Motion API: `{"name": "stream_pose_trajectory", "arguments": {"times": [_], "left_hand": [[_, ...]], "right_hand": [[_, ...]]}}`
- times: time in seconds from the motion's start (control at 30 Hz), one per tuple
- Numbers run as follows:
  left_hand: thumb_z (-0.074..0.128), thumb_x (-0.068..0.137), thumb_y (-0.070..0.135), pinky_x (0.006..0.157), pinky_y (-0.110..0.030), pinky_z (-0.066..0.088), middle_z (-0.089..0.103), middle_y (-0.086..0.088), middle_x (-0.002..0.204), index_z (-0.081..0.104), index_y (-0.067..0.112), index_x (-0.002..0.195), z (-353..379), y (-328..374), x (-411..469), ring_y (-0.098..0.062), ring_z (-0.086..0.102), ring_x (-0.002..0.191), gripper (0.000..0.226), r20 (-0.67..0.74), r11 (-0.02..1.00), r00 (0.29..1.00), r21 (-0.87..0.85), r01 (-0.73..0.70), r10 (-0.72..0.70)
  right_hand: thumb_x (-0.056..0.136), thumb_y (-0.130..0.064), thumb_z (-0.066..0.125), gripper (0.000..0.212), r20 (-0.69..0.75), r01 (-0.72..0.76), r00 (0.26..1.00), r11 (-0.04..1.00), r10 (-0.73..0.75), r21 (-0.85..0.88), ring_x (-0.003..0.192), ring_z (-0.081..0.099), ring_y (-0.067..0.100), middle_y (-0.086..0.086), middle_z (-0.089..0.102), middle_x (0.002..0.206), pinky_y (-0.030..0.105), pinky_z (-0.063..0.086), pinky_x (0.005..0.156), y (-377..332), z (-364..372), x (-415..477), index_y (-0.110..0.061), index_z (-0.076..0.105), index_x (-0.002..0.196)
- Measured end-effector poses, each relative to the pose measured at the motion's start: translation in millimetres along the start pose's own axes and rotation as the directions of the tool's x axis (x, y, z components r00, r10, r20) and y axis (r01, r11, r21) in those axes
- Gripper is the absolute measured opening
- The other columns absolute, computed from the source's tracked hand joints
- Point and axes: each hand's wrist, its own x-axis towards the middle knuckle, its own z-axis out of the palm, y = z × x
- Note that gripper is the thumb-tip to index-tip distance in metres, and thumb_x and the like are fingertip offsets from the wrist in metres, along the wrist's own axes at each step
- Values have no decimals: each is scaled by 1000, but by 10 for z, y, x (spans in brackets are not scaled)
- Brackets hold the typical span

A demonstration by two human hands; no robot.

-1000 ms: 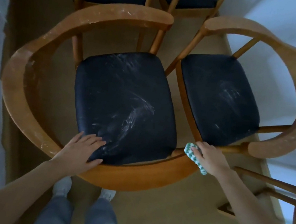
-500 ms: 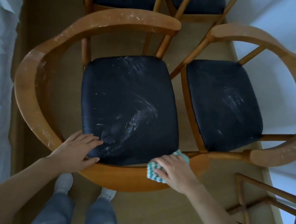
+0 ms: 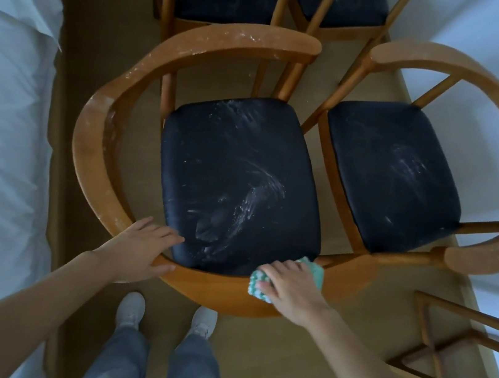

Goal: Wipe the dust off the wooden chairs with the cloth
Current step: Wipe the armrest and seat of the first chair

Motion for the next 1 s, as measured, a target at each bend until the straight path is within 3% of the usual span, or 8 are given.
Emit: {"name": "stream_pose_trajectory", "arguments": {"times": [0.13,0.27,0.37,0.5,0.53,0.67,0.83,1.0], "left_hand": [[38,94,52,116,-33,-5,30,10,150,24,31,146,-72,-159,-61,-7,20,141,57,-21,999,1000,46,-20,21],[37,94,52,115,-34,-7,32,10,149,27,30,145,-125,-218,-123,-7,19,141,56,-24,996,999,79,-40,42],[36,95,53,114,-35,-9,31,11,150,27,30,145,-140,-261,-153,-7,17,142,56,-40,994,998,97,-47,51],[34,95,53,111,-33,-13,31,10,150,28,30,144,-138,-305,-208,-8,16,143,55,-65,992,995,109,-69,77],[34,95,53,110,-33,-14,31,10,150,29,30,144,-142,-313,-227,-8,16,143,54,-72,991,994,109,-74,82],[33,95,53,109,-35,-17,33,11,149,31,30,144,-175,-385,-302,-9,17,143,53,-93,988,991,131,-79,92],[32,96,52,108,-37,-21,34,12,148,31,32,143,-227,-459,-351,-10,17,143,51,-91,983,992,172,-70,87],[30,96,53,107,-38,-22,33,12,149,31,32,143,-218,-441,-364,-10,16,143,51,-77,979,992,186,-80,96]], "right_hand": [[74,-72,-25,102,-73,28,997,997,-23,73,108,54,16,-4,58,119,33,35,98,-399,70,122,-24,45,130],[71,-77,-18,100,-74,-89,993,994,94,67,118,47,8,-10,53,128,27,28,106,113,-33,-127,-27,44,133],[61,-77,-33,117,-41,-237,971,968,234,-87,126,42,7,-10,50,132,29,21,112,592,-160,-310,-28,43,134],[88,-64,2,72,65,-225,971,969,232,-97,129,39,14,-7,48,136,37,20,113,327,-138,-189,-27,41,136],[91,-61,3,69,68,-195,978,978,199,-67,128,40,15,-6,48,135,37,22,113,117,-106,-139,-26,40,136],[70,-67,-29,103,-20,-83,996,992,86,91,124,43,13,-7,48,133,34,27,109,-744,-44,75,-24,36,138],[99,-44,22,46,-70,-15,997,973,32,230,111,53,22,2,54,127,38,36,95,-1575,-70,653,-17,41,132],[100,-43,29,43,-104,53,994,970,-29,237,101,58,21,2,58,121,38,41,86,-1426,-61,658,-17,43,130]]}}
